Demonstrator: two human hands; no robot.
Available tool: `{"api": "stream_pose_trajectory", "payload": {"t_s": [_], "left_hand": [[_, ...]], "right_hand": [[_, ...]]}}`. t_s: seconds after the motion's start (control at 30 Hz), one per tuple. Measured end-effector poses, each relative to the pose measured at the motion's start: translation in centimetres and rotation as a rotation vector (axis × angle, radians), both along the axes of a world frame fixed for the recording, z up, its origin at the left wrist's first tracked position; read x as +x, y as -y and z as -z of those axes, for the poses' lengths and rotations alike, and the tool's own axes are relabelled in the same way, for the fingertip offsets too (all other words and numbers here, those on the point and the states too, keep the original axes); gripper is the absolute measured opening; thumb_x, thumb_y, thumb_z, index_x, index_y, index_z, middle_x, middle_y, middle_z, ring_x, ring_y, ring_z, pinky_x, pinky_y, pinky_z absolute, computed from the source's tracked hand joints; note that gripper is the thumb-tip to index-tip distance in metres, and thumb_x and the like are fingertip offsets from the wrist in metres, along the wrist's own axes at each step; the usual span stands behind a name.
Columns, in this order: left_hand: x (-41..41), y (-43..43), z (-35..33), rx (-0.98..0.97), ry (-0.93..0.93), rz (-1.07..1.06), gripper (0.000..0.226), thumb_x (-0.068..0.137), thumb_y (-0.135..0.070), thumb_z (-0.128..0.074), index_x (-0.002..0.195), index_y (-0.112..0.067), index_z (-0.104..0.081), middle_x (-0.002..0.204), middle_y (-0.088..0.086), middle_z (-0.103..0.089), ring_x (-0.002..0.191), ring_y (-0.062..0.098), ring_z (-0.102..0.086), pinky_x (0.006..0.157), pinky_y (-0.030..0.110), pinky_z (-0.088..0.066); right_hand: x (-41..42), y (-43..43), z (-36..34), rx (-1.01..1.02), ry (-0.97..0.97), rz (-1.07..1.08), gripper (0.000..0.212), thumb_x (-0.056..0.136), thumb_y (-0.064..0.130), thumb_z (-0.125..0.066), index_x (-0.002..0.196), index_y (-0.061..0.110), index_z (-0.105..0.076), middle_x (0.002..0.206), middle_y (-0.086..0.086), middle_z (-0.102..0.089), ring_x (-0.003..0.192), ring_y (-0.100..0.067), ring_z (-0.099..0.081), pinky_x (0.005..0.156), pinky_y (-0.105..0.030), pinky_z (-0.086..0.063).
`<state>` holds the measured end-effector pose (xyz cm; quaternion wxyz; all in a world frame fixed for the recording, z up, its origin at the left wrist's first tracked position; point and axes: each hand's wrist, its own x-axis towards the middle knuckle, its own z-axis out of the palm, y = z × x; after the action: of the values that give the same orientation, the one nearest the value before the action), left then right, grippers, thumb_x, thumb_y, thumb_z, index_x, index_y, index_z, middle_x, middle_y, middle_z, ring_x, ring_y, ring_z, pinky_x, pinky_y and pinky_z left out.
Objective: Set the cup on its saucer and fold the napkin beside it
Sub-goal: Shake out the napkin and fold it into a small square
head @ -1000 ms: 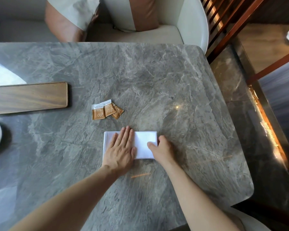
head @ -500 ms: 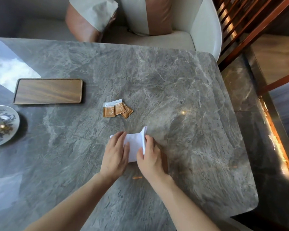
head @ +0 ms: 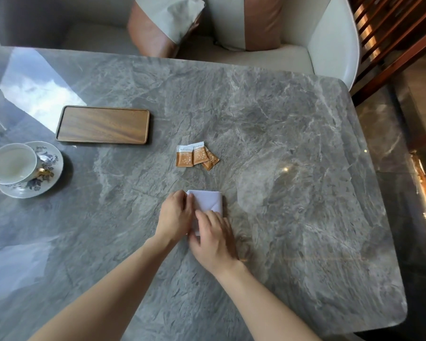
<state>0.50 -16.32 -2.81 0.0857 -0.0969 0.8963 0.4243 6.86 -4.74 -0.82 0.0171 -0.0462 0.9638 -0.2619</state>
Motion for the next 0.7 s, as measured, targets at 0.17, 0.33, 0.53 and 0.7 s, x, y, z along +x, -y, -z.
{"api": "stream_pose_trajectory", "payload": {"t_s": [0.17, 0.33, 0.53, 0.7], "left_hand": [[0.0, -0.1, 1.0, -0.139, 0.043, 0.050, 0.035, 0.107, -0.027, -0.036, 0.073, -0.017, -0.036, 0.080, 0.002, -0.048, 0.077, 0.026, -0.047, 0.068, 0.036, -0.031], [1.1, -0.2, 0.6, -0.363, -0.103, 0.220, 0.031, 0.097, -0.009, -0.045, 0.125, 0.002, -0.052, 0.117, 0.021, -0.056, 0.106, 0.038, -0.053, 0.092, 0.046, -0.046], [3.6, 0.7, 2.9, -0.567, -0.116, 0.588, 0.066, 0.107, -0.045, -0.017, 0.161, -0.011, -0.001, 0.169, 0.006, 0.010, 0.155, 0.020, 0.015, 0.127, 0.041, 0.004], [3.6, 0.8, 3.7, -0.646, -0.077, 0.619, 0.068, 0.106, -0.050, -0.008, 0.159, -0.011, 0.009, 0.168, 0.006, 0.017, 0.154, 0.020, 0.022, 0.124, 0.043, 0.013]], "right_hand": [[-1.4, -3.1, 1.7, 0.036, -0.113, 0.128, 0.038, 0.089, 0.012, -0.045, 0.122, 0.008, -0.061, 0.114, -0.008, -0.064, 0.101, -0.032, -0.059, 0.082, -0.045, -0.052], [-1.8, -4.3, 3.5, 0.226, 0.089, -0.007, 0.060, 0.098, 0.035, -0.033, 0.155, 0.018, -0.026, 0.164, 0.002, -0.025, 0.152, -0.016, -0.017, 0.117, -0.038, -0.025], [-1.4, -4.9, 4.7, 0.341, 0.133, -0.082, 0.064, 0.102, 0.045, -0.023, 0.159, 0.022, -0.004, 0.167, 0.008, 0.002, 0.153, -0.011, 0.004, 0.123, -0.040, -0.011], [-1.2, -5.1, 5.1, 0.351, 0.181, -0.112, 0.067, 0.101, 0.048, -0.021, 0.158, 0.022, 0.003, 0.167, 0.008, 0.009, 0.153, -0.010, 0.006, 0.124, -0.045, -0.006]]}}
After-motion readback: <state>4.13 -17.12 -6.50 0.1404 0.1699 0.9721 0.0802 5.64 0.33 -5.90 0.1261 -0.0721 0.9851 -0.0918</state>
